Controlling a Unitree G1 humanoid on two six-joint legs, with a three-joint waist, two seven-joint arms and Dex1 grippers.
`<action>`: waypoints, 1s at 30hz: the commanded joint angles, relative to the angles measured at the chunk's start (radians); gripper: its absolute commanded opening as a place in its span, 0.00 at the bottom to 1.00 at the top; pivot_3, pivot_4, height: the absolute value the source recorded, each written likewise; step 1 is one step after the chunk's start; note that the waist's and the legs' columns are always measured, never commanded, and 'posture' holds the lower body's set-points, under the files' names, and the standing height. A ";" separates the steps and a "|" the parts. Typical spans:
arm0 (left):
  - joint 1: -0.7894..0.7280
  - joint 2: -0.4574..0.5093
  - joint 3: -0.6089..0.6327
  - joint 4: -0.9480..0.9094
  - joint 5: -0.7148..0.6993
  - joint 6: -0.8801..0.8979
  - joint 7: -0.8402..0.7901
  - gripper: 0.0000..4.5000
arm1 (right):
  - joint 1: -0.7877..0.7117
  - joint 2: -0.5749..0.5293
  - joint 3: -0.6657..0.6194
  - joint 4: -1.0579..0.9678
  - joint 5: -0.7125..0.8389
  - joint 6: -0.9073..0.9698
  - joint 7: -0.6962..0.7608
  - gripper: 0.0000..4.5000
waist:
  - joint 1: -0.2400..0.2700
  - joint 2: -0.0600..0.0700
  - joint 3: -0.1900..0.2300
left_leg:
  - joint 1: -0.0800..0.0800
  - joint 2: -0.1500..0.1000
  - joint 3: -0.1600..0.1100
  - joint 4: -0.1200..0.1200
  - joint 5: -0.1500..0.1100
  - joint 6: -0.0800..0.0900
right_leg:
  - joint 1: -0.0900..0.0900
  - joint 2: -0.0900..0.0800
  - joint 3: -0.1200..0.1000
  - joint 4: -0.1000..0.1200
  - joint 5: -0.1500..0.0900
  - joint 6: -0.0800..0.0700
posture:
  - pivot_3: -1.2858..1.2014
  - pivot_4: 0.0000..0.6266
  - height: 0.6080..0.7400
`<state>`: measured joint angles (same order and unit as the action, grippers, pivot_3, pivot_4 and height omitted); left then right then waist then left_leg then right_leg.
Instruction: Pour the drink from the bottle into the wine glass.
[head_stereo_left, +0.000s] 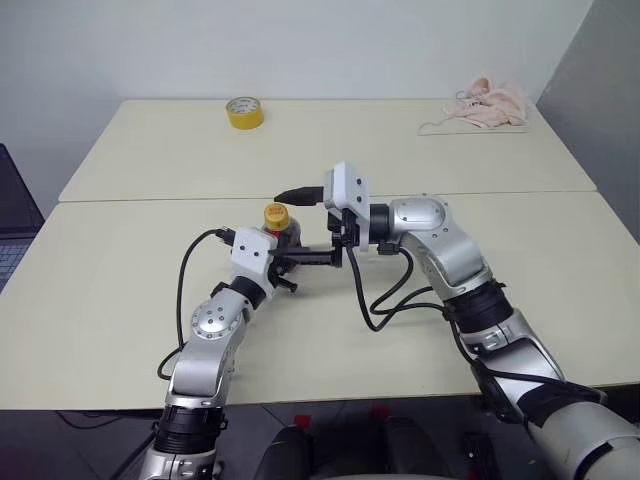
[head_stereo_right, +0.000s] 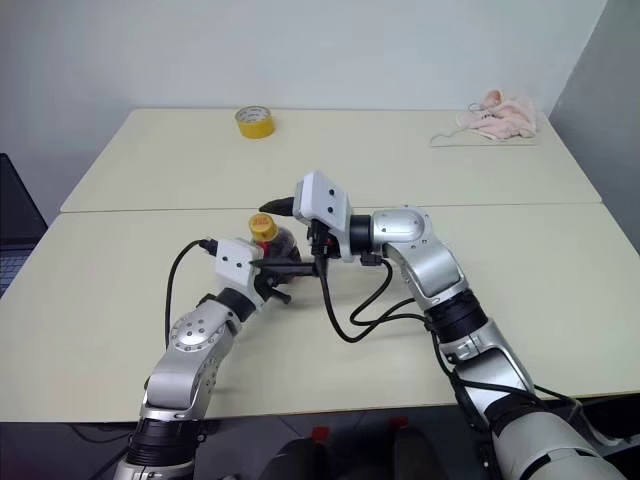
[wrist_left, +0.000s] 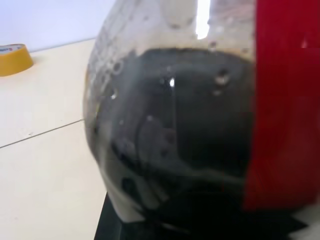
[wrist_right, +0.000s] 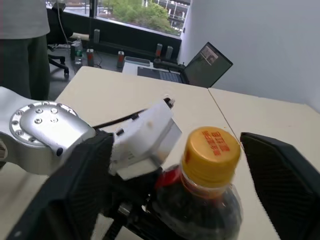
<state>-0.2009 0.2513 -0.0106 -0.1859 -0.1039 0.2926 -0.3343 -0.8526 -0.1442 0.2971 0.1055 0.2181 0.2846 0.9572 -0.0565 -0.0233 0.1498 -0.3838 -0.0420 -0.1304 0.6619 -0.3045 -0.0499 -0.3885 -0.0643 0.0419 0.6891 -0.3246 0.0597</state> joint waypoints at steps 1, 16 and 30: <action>-0.006 -0.010 0.012 -0.057 -0.001 -0.015 0.027 0.20 | 0.018 0.040 -0.062 -0.107 -0.002 0.135 -0.183 1.00 | 0.000 0.000 0.000 | 0.000 0.000 0.000 0.000 0.000 0.000 | 0.000 -0.002 0.000 0.000 0.000 0.000 | 0.52 0.24 1.00; -0.009 -0.024 0.006 -0.055 0.013 -0.017 0.062 0.19 | 0.096 0.106 -0.074 -0.335 0.071 0.430 -0.392 1.00 | 0.000 0.000 0.000 | 0.000 -0.001 0.000 0.000 0.000 0.000 | 0.000 -0.002 0.000 0.001 0.000 0.000 | 0.52 0.24 1.00; -0.012 -0.027 -0.001 -0.047 0.014 -0.022 0.066 0.19 | 0.050 0.085 0.006 -0.269 -0.020 0.387 -0.438 1.00 | 0.000 0.000 0.000 | 0.000 -0.001 0.000 0.000 0.000 0.000 | 0.000 -0.002 0.000 0.001 0.000 0.000 | 0.52 0.24 1.00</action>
<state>-0.1916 0.2271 -0.0135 -0.1899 -0.0912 0.2969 -0.2725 -0.7757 -0.0674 0.2983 -0.1483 0.2072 0.6984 0.5231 -0.0570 -0.0232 0.1497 -0.3838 -0.0434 -0.1302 0.6617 -0.3045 -0.0499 -0.3888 -0.0666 0.0415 0.6899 -0.3246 0.0597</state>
